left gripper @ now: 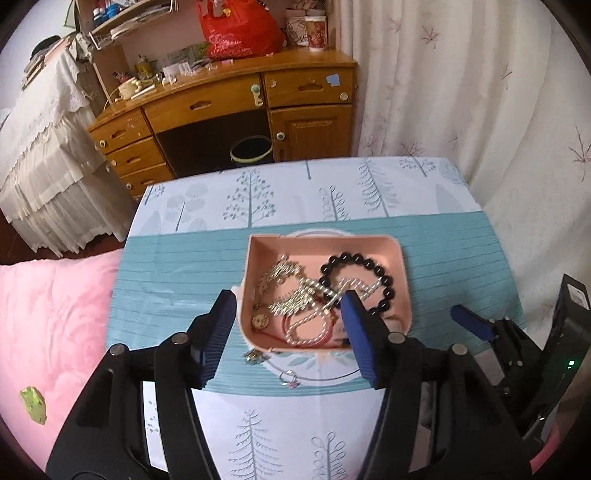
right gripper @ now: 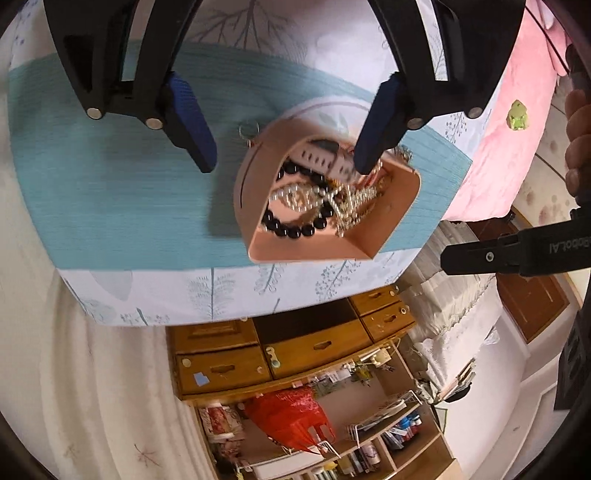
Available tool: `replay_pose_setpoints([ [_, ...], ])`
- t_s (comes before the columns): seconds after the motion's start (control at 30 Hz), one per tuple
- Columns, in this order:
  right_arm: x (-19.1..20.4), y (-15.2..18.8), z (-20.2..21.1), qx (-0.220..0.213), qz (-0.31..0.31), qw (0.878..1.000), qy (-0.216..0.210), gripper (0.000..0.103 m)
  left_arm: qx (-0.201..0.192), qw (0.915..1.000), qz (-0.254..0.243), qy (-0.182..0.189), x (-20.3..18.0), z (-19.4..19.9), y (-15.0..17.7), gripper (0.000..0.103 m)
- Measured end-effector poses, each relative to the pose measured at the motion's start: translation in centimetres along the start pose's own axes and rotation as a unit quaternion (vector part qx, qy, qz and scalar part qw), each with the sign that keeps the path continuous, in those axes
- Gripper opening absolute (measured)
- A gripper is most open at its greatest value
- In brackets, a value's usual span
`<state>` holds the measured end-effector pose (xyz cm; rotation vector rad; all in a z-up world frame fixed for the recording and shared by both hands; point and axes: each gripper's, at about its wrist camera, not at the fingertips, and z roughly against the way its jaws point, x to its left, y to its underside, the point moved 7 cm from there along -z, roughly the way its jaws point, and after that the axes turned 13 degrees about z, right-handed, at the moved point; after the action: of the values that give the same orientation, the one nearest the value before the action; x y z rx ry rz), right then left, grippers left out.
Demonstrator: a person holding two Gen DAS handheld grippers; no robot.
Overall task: Organize jewelry
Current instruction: 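Lower the pearl necklace into the pink box and open the left tool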
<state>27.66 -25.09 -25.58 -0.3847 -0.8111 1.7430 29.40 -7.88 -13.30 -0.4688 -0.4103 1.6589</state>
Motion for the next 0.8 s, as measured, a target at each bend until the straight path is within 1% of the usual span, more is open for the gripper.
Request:
replay_pose_setpoints([
  [0.07,0.2,0.9,0.1,0.008,-0.005,1.0,0.002,0.085,0.009,0.9999,0.002,-0.004,1.0,-0.6,0.6,0.056],
  [0.17,0.9,2.5,-0.1,0.021,-0.01,1.0,0.006,0.086,0.015,0.9998,0.004,-0.015,2.9,-1.6,1.4,0.056],
  [0.3,2.4,4.3,-0.5,0.034,-0.009,0.999,0.03,0.086,0.026,0.9997,0.002,0.0,5.7,-3.3,3.2,0.056],
  [0.4,4.1,5.4,-0.6,0.032,-0.011,0.998,0.054,0.086,0.05,0.9983,-0.011,0.027,7.5,-5.2,4.8,0.056],
  [0.43,4.8,5.6,-0.6,0.025,-0.014,0.997,0.065,0.086,0.058,0.9974,-0.019,0.039,8.0,-5.9,5.4,0.056],
  [0.57,8.2,6.3,-1.0,0.001,-0.029,0.994,0.106,0.086,0.081,0.9935,-0.061,0.052,9.5,-8.5,7.3,0.056],
  [0.63,9.8,6.3,-1.5,-0.004,-0.035,0.992,0.122,0.086,0.088,0.9902,-0.083,0.07,9.7,-9.3,7.9,0.056],
  [0.7,11.7,6.5,-2.1,-0.005,-0.034,0.99,0.136,0.086,0.087,0.9869,-0.101,0.091,9.7,-9.9,8.1,0.056],
  [0.8,14.2,6.3,-3.1,-0.005,-0.024,0.99,0.141,0.083,0.084,0.9796,-0.127,0.131,9.3,-10.5,8.3,0.056],
])
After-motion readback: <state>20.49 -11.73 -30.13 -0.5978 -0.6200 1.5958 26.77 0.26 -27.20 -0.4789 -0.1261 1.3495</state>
